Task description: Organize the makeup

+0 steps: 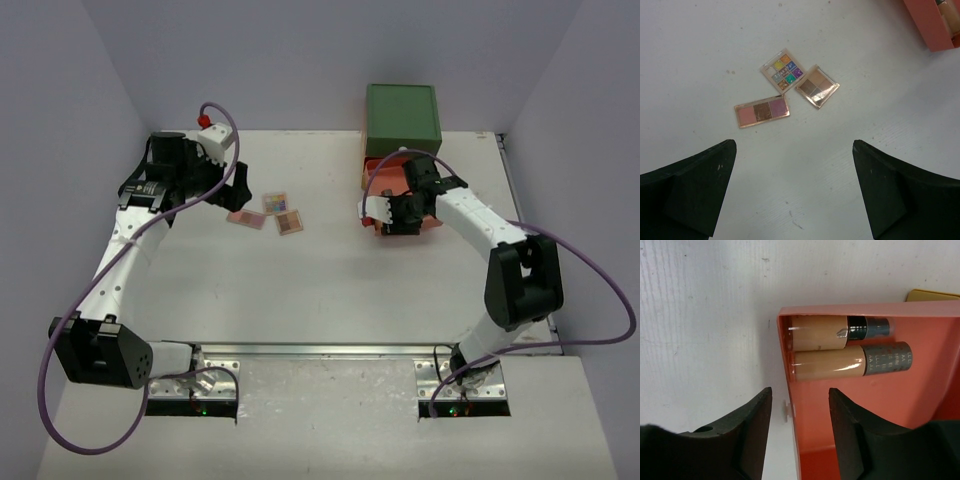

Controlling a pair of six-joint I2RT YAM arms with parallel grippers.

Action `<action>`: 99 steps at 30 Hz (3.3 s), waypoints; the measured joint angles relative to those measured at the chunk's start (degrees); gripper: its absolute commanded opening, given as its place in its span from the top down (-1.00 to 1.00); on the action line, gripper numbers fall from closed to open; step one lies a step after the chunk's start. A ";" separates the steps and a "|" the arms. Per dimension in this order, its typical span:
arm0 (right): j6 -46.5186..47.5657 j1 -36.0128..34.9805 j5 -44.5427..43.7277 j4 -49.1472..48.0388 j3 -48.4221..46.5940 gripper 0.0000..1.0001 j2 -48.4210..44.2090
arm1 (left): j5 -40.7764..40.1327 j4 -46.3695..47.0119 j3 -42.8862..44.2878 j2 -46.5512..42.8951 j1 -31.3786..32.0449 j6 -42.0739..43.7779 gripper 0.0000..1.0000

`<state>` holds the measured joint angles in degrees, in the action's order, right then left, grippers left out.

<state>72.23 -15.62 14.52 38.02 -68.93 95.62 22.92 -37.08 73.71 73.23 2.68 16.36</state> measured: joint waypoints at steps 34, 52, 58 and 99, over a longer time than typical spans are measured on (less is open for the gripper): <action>-1.80 0.93 -1.31 2.27 -2.49 1.00 5.00 | -1.10 0.05 0.00 1.79 0.00 0.26 -1.00; -2.42 0.88 -1.39 5.09 -7.29 1.00 6.63 | -1.32 0.03 0.00 1.79 0.00 0.28 -1.00; -2.82 0.89 -2.53 5.54 -9.84 1.00 8.49 | -1.32 0.03 0.00 1.79 0.00 0.28 -1.00; 2.51 1.25 -9.27 -5.72 -17.15 0.59 13.85 | -2.46 0.47 0.00 4.09 0.00 0.33 -1.00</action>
<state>74.74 -14.37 5.25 32.30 -86.07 109.47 20.46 -36.61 73.71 77.32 2.68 16.69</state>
